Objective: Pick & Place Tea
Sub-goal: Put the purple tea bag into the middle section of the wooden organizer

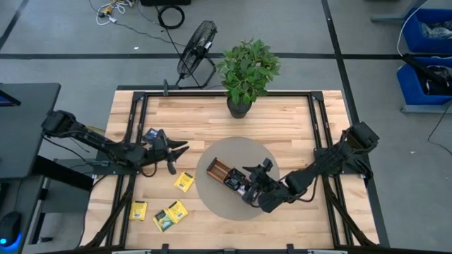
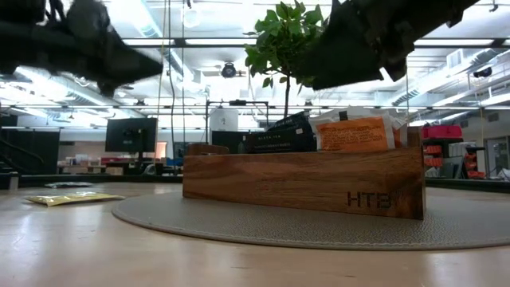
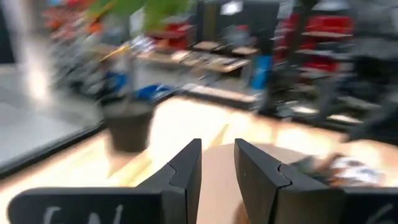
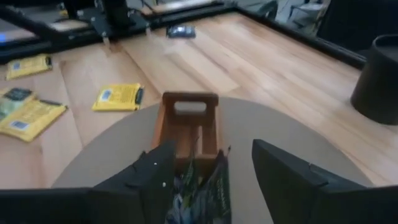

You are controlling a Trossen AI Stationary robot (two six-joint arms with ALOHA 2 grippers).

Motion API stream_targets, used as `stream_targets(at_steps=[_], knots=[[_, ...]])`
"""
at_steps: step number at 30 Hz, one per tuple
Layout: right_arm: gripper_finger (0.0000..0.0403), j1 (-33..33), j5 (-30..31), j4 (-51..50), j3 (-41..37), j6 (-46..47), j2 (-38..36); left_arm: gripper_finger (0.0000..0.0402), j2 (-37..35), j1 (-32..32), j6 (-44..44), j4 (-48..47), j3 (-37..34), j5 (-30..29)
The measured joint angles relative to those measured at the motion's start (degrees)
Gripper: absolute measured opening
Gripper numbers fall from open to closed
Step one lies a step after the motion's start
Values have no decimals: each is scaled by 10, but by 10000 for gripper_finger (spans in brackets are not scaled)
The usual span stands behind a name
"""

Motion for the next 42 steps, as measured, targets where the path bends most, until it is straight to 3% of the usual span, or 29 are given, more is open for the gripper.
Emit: stream_targets(at_steps=[3,5,12,19,23,31,42], knots=[[224,-4,0,-18,0,19,0,101,0,24,-76,-65,0,-47],[224,-7,1,-30,0,26,0,101,0,48,-126,-98,1,-45],[224,-12,6,-32,0,30,0,101,1,123,-260,-414,94,44],[224,-12,6,-35,0,30,0,101,1,173,-302,-714,200,80],[224,-11,11,-36,0,30,0,101,1,215,-325,-820,225,99],[224,-12,17,-40,0,26,0,101,28,315,-336,-907,231,165],[224,-12,17,-43,0,26,0,101,160,390,-339,-930,231,174]])
